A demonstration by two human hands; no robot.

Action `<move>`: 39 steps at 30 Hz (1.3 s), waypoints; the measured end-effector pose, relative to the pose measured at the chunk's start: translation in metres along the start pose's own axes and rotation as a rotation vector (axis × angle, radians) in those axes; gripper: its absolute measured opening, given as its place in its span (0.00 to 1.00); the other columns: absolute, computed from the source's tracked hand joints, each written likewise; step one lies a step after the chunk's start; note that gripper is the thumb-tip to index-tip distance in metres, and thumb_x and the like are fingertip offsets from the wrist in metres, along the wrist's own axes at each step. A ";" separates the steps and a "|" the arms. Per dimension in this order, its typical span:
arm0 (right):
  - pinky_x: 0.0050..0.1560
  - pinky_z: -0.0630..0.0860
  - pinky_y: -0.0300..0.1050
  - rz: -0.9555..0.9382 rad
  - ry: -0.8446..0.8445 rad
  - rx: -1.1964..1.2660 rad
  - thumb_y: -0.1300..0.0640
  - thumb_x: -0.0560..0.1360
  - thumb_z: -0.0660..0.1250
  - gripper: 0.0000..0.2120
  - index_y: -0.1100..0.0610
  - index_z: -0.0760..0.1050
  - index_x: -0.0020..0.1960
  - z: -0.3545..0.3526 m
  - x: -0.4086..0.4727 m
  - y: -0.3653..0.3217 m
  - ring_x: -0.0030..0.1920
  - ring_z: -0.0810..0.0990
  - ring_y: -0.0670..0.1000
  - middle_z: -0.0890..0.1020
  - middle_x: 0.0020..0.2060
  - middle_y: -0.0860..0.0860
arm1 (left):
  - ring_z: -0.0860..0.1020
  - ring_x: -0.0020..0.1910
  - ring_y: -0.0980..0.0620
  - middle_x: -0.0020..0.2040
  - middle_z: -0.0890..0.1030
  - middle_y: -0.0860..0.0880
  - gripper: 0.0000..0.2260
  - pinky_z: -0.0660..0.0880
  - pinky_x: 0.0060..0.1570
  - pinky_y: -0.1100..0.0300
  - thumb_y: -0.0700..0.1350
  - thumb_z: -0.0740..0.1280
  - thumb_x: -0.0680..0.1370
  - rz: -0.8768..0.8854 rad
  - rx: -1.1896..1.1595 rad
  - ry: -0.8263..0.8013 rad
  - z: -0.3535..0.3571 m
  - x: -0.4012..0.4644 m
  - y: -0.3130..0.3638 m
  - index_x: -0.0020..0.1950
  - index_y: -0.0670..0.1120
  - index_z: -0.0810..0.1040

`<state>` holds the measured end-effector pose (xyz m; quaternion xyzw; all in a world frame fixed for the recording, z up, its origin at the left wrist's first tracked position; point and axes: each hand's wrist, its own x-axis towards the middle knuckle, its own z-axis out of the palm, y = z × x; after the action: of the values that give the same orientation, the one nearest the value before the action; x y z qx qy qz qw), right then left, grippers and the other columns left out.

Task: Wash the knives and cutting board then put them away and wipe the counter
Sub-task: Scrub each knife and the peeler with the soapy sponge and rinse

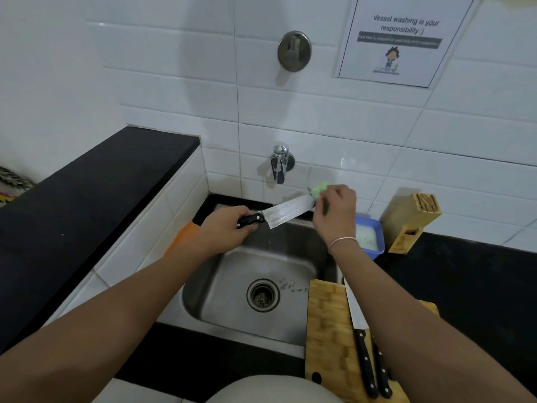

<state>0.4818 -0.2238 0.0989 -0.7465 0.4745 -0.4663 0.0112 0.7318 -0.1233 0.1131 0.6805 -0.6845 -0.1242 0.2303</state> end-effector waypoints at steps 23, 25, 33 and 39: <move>0.59 0.70 0.44 -0.247 -0.198 0.119 0.64 0.74 0.70 0.03 0.61 0.80 0.48 0.016 -0.037 -0.039 0.53 0.74 0.58 0.79 0.51 0.58 | 0.76 0.38 0.49 0.35 0.77 0.52 0.07 0.70 0.40 0.53 0.49 0.66 0.79 -0.139 -0.275 -0.129 0.019 0.007 0.021 0.42 0.48 0.78; 0.60 0.68 0.40 0.025 -0.101 0.197 0.64 0.74 0.71 0.05 0.62 0.81 0.50 0.015 -0.039 -0.042 0.54 0.74 0.57 0.79 0.51 0.57 | 0.73 0.33 0.53 0.34 0.75 0.52 0.14 0.69 0.36 0.55 0.45 0.61 0.84 -0.172 -0.471 -0.197 0.023 0.007 0.034 0.39 0.49 0.76; 0.57 0.74 0.50 -0.333 -0.171 0.121 0.64 0.75 0.69 0.06 0.63 0.81 0.51 0.000 -0.041 -0.035 0.53 0.75 0.57 0.80 0.52 0.59 | 0.71 0.22 0.54 0.30 0.77 0.47 0.38 0.64 0.22 0.64 0.71 0.43 0.81 -0.429 -0.898 -0.193 0.037 0.015 0.056 0.45 0.44 0.81; 0.55 0.74 0.54 -0.589 -0.235 0.106 0.64 0.75 0.67 0.07 0.66 0.80 0.52 -0.005 -0.041 -0.044 0.51 0.77 0.61 0.80 0.52 0.61 | 0.67 0.22 0.53 0.28 0.71 0.48 0.34 0.63 0.22 0.62 0.73 0.45 0.79 -0.503 -0.968 -0.124 0.040 0.023 0.073 0.39 0.47 0.73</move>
<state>0.5046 -0.1682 0.0938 -0.8989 0.2087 -0.3840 -0.0306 0.6497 -0.1490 0.1177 0.6309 -0.3778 -0.5158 0.4394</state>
